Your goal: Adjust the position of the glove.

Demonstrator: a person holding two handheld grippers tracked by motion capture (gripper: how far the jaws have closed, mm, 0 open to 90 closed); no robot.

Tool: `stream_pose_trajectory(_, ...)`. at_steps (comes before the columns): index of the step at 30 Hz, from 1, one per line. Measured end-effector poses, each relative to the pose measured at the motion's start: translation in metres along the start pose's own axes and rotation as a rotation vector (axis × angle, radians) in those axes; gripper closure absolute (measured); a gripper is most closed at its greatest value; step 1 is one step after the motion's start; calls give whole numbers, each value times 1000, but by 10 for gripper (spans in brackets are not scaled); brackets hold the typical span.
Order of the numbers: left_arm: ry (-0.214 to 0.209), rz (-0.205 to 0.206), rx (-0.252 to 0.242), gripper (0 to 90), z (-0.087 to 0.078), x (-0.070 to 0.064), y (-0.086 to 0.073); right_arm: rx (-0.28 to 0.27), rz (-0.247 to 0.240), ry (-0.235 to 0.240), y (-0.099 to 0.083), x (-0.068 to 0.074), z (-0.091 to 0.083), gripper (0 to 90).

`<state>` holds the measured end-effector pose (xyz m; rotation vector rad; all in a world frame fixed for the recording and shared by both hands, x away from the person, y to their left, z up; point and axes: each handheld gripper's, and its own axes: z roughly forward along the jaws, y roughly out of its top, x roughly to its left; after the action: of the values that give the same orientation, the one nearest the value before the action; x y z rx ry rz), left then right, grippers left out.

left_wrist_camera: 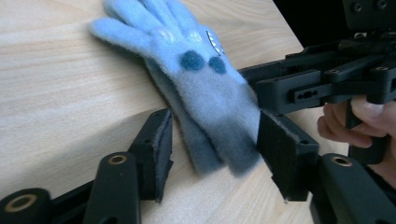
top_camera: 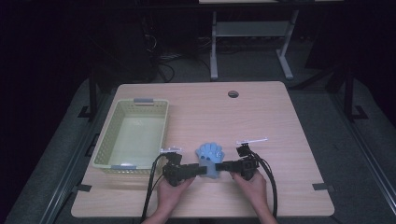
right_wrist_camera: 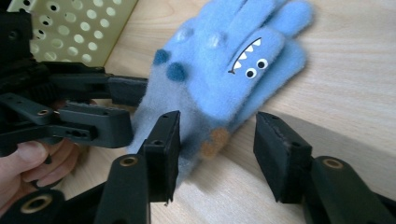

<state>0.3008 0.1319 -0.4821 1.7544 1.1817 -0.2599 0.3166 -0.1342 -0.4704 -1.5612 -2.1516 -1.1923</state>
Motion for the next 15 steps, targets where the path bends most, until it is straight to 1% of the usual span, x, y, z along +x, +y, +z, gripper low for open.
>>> stream_pose_trajectory(2, -13, -11, 1, 475, 2, 0, 0, -6, 21, 11, -1, 0, 1, 522)
stream_pose_trajectory(3, -16, -18, 1, 485, 3, -1, -1, -7, 19, 12, -1, 0, 1, 527)
stream_pose_trajectory(5, -21, -12, 4, 504, 4, -1, -1, -11, 20, 20, -2, 0, 2, 536)
stream_pose_trajectory(6, -16, -13, 6, 511, 5, -1, -1, -14, 21, 24, -3, 0, 2, 542)
stream_pose_trajectory(7, -19, -19, 7, 521, 5, -1, -1, -14, 25, 29, -3, 0, 3, 548)
stream_pose_trajectory(8, -25, -35, 9, 532, 5, -1, -1, -15, 26, 36, -4, 0, 4, 555)
stream_pose_trajectory(12, -50, -59, 21, 565, 6, 1, -1, -20, 36, 49, -5, 1, 6, 573)
stream_pose_trajectory(13, -51, -67, 26, 571, 6, 1, -2, -23, 30, 47, -5, 1, 7, 579)
stream_pose_trajectory(15, -65, -86, 31, 581, 7, 1, -2, -26, 30, 47, -6, 2, 8, 594)
